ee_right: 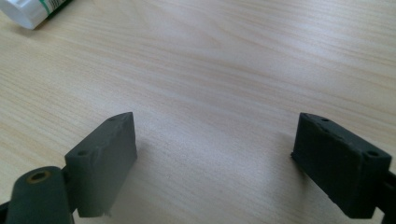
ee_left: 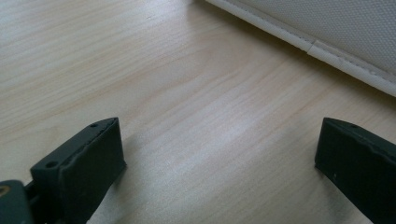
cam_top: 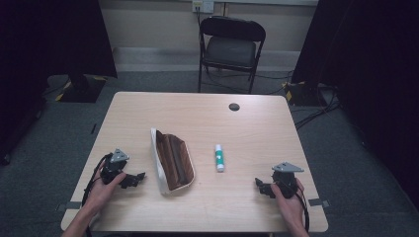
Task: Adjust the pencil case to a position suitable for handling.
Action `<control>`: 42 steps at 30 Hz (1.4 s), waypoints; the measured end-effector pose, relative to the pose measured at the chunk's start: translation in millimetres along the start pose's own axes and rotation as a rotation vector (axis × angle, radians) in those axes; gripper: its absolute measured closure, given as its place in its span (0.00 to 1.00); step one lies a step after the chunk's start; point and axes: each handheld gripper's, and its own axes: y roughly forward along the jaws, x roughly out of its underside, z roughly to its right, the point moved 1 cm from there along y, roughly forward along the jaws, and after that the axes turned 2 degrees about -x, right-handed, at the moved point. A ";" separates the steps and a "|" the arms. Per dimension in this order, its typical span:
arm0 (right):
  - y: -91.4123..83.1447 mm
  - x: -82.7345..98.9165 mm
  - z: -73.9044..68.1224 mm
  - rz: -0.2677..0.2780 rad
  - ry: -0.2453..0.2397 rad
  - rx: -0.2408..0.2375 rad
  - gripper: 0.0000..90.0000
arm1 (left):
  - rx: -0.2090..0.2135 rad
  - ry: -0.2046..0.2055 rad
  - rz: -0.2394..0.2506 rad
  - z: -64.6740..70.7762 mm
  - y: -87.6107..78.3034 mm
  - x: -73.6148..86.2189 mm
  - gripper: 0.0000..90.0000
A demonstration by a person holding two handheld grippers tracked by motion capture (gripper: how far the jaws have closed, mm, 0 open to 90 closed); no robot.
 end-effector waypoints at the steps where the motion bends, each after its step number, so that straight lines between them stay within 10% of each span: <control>1: 0.3 -0.1 0.2 0.001 0.000 0.000 0.13 | -0.008 -0.006 -0.002 -0.2 -0.8 -0.2 0.04; 19: 13.8 -11.9 13.1 -0.015 -0.007 -0.008 0.07 | 0.003 -0.006 0.032 10.6 -15.4 -12.6 0.18; 42: 13.4 -11.6 12.5 -0.019 0.005 0.003 0.06 | 0.197 -0.003 0.324 61.9 -66.3 -49.8 0.22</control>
